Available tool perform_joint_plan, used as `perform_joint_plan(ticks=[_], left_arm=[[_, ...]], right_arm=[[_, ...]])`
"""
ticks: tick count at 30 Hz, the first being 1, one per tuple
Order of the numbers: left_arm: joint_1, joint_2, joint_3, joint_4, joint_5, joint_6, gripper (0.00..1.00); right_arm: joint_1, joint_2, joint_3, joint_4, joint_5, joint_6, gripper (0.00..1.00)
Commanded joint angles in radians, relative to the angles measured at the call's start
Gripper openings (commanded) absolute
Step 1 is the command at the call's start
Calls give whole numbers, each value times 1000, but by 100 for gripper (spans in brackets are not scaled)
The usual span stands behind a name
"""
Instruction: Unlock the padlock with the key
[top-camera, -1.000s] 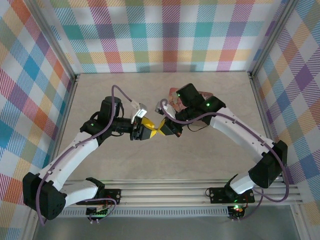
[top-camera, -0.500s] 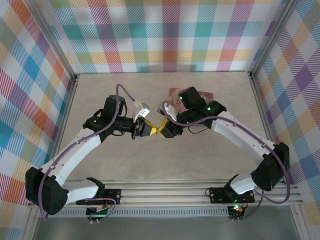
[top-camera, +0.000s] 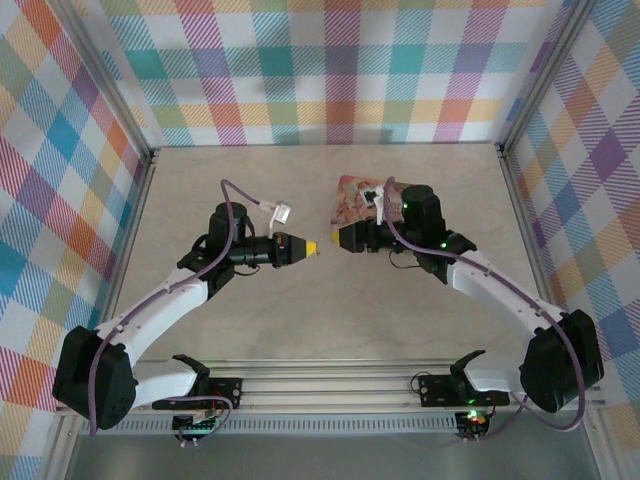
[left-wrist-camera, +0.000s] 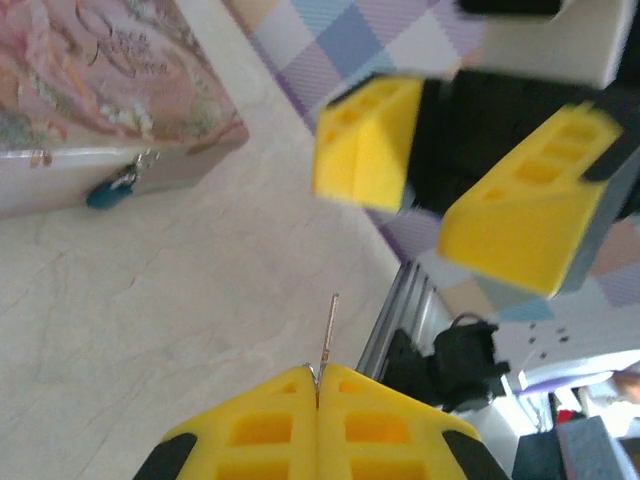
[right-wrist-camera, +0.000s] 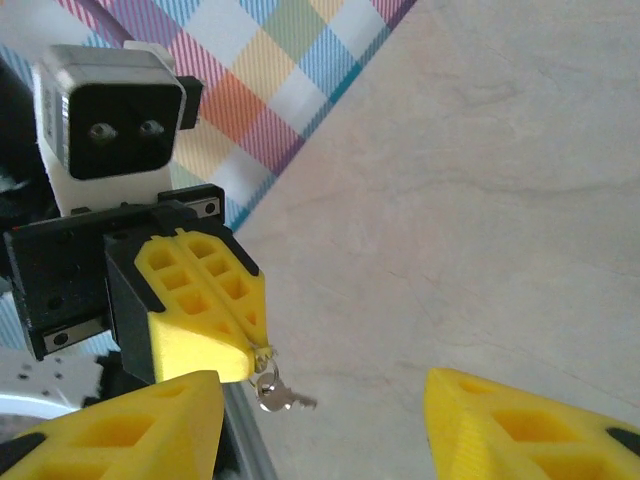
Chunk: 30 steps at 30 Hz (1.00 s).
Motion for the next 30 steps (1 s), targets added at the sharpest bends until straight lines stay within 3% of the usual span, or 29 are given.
perform_joint_plan(ticks=[1,9,20,23,28,30], left_arm=[[0,-17,15,146,3,-129,0],[-20,-44,49,105,9,-120,0],[-44,-50,71,68,21,-84,0],[-48,-46,80,48,32,-65,0],[-50,-46,96,-4,27,-29,0],[-51,-48,103,-38,16,4,0]], right_arm=[[4,15,-27,231,-68,170,54],[10,20,-39,327,-132,221,50],[44,71,-13,328,-169,220,47],[49,87,-1,334,-173,220,37],[50,100,4,352,-180,215,3],[49,95,2,348,-177,203,0]])
